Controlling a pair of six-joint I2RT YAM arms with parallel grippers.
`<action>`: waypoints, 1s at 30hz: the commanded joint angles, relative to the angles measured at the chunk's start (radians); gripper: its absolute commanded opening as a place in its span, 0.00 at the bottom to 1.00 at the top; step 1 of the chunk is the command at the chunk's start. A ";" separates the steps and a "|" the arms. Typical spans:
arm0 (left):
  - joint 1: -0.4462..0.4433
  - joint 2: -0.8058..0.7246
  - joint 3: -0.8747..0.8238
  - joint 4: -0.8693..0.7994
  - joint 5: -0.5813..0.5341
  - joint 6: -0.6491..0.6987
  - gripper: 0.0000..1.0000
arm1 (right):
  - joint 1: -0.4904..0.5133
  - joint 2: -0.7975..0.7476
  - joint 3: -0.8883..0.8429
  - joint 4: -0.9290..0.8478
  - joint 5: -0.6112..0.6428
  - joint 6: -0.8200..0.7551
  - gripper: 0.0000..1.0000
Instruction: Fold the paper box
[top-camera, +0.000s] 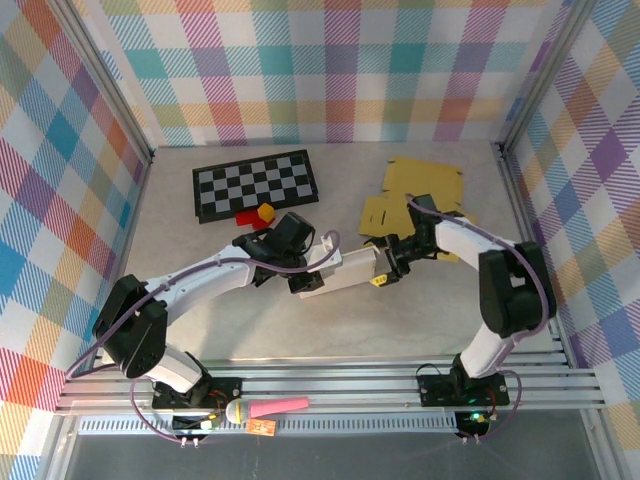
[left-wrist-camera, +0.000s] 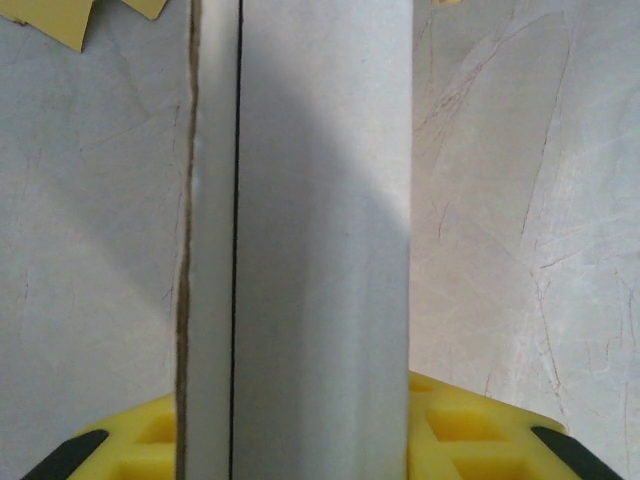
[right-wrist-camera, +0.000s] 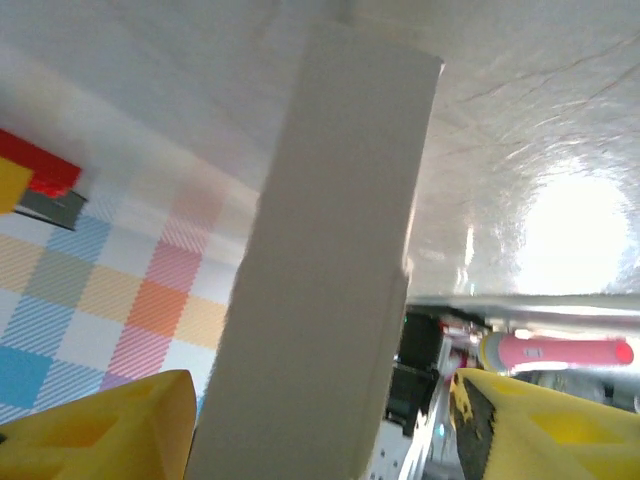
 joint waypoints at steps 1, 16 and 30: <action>0.012 0.015 0.012 -0.015 0.040 -0.032 0.33 | -0.020 -0.119 0.037 -0.094 0.179 -0.036 0.69; 0.012 0.047 0.055 -0.059 0.041 -0.040 0.34 | 0.392 -0.544 -0.162 0.138 0.817 0.053 0.51; 0.013 0.074 0.087 -0.084 0.041 -0.040 0.35 | 0.443 -0.387 -0.146 0.268 0.803 0.090 0.45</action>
